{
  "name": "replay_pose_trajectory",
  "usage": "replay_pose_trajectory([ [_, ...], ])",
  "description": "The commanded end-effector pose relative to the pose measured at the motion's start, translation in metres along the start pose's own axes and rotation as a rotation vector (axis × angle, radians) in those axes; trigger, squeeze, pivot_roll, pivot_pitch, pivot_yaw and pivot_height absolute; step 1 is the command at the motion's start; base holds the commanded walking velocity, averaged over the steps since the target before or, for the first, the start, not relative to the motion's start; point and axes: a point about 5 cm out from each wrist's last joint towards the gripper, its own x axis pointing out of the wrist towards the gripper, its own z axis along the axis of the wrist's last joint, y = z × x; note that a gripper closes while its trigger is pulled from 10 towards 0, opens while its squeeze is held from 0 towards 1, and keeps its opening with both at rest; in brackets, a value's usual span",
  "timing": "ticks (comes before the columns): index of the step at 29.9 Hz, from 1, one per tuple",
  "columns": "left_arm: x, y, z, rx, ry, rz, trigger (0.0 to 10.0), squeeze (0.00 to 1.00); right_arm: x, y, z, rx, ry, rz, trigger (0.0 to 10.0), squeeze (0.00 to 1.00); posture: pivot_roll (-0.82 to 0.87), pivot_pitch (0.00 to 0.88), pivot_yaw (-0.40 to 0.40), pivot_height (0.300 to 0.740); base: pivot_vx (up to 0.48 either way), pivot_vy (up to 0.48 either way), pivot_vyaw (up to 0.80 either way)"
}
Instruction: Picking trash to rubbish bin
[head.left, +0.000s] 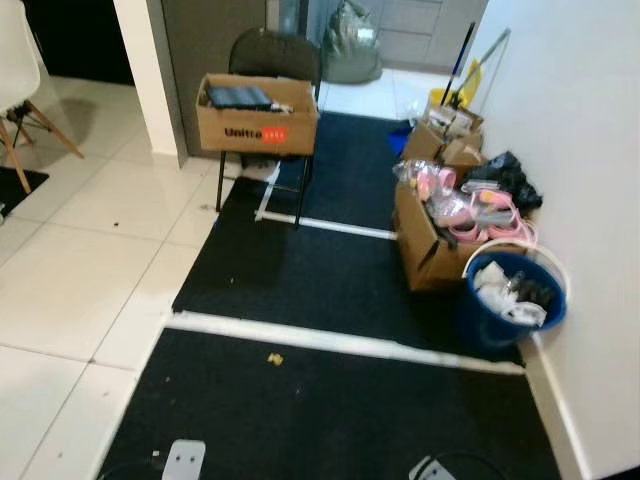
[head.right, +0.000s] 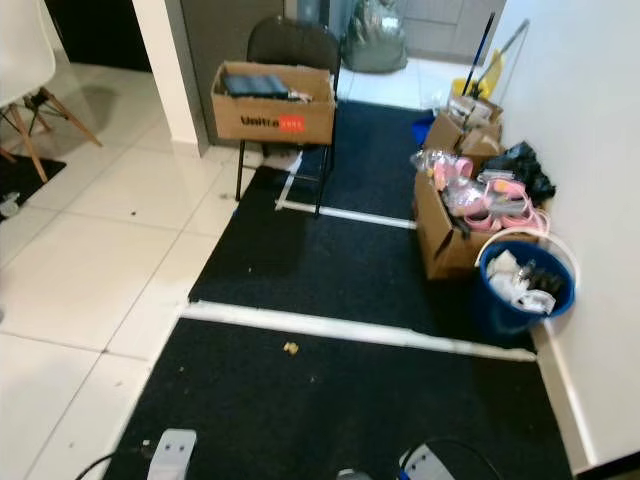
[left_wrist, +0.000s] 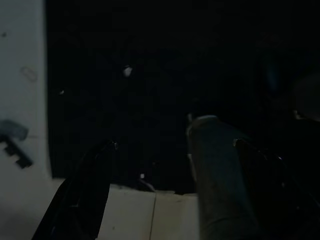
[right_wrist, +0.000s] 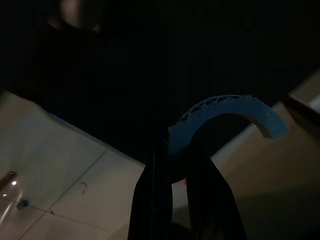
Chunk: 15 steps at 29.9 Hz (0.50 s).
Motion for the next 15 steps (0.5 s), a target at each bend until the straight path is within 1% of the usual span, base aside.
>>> replay_pose_trajectory([
  [1, -0.0012, 0.0022, -0.0044, 0.005, 0.013, -0.001, 10.0, 0.0, 0.0, -0.0003, 0.0005, 0.014, -0.012, -0.008, 10.0, 0.0, -0.05, 0.045, 0.015, 0.74, 0.319, 0.0, 0.0],
  [5, -0.0015, 0.0015, -0.006, 0.009, 0.016, -0.005, 10.0, 0.0, 0.0005, 0.004, -0.0021, 0.016, -0.011, -0.002, 10.0, 0.0, -0.04, 0.047, 0.01, 0.74, 0.354, 0.0, 0.0],
  [11, -0.0018, 0.0018, -0.007, 0.01, 0.018, -0.006, 10.0, 0.0, 0.0006, 0.0052, -0.0038, 0.007, -0.004, 0.0, 10.0, 0.0, -0.03, 0.043, 0.007, 0.74, 0.361, 0.0, 0.0],
  [12, -0.0018, 0.002, -0.0071, 0.01, 0.018, -0.007, 10.0, 0.0, 0.0006, 0.005, -0.0049, -0.012, 0.004, 0.0, 10.0, 0.0, -0.03, 0.043, 0.007, 0.74, 0.368, 0.0, -0.63],
  [15, -0.0018, 0.0029, -0.0066, 0.014, 0.017, -0.005, 10.0, 0.0, 0.0005, 0.0046, -0.0061, -0.022, 0.009, 0.0, 10.0, 0.0, -0.02, 0.034, 0.004, 0.74, 0.371, 0.0, -0.8],
])
